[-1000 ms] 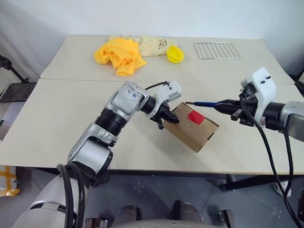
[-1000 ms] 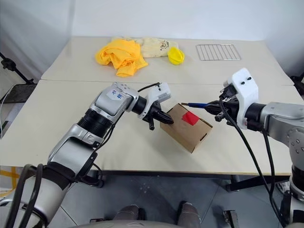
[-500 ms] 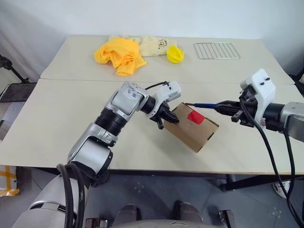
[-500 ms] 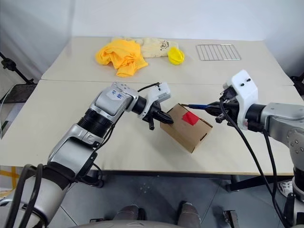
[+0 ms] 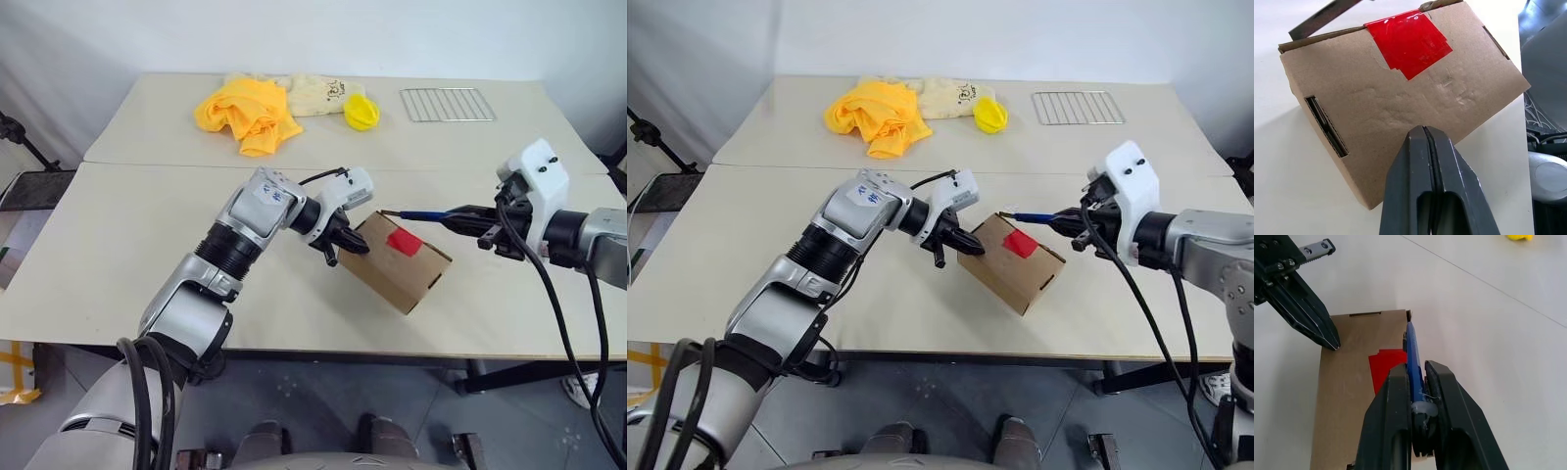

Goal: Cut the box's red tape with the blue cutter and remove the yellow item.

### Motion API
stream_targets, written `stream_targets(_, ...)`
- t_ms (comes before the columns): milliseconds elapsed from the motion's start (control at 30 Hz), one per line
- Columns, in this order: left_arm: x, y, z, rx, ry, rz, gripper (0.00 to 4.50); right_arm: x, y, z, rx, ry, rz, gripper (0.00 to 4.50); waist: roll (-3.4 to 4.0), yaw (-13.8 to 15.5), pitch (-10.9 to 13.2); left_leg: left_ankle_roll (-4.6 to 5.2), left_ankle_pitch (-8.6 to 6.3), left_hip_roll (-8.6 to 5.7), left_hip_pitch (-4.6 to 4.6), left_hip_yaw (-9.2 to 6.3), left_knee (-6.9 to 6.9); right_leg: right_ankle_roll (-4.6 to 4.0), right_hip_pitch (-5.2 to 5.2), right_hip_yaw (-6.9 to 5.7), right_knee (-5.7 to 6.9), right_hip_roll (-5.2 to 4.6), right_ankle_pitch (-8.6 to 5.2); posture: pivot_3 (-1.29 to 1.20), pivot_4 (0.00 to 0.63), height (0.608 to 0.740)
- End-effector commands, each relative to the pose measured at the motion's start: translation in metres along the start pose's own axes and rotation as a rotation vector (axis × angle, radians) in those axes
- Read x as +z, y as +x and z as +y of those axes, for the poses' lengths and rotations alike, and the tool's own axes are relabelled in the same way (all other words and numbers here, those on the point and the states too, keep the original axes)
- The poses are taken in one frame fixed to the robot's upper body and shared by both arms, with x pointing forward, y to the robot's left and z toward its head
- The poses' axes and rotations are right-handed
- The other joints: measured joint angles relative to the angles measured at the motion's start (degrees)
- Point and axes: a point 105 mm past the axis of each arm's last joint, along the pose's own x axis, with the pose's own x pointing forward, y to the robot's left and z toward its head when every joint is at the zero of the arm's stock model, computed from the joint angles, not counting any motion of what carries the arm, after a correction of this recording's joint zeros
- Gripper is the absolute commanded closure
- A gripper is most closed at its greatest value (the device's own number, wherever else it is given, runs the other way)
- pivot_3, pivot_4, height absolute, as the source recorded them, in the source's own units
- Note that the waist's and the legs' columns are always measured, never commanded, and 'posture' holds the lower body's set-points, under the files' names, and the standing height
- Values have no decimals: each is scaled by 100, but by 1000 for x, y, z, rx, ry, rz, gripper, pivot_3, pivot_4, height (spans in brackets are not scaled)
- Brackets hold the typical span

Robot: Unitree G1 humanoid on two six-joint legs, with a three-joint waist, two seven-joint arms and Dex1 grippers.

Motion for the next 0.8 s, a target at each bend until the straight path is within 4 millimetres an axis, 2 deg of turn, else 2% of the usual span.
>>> stream_targets(33, -5, -2, 4, 26, -10, 20, 4500, 7, -7, -1, -18, -41, -24, 4339, 0, 0, 0, 0, 0, 0, 0, 0, 0, 0, 0, 0, 0, 0, 0, 0, 150, 740)
stream_targets(233, -5, -2, 4, 29, -12, 19, 4500, 1, -9, -1, -17, -45, 1, 4339, 0, 0, 0, 0, 0, 0, 0, 0, 0, 0, 0, 0, 0, 0, 0, 0, 150, 740)
stream_targets(533, -5, -3, 4, 31, -14, 16, 4500, 26, -14, 1, -10, -73, -81, 4339, 0, 3, 0, 0, 0, 1, 0, 0, 3, 0, 0, 0, 1, 0, 0, 0, 150, 740)
stream_targets(800, -5, -4, 4, 33, -15, 17, 4500, 25, -15, 8, 21, -76, -69, 4339, 0, 3, 0, 1, -1, 0, -2, -1, 7, 0, 1, 0, 2, 0, 0, 0, 150, 740)
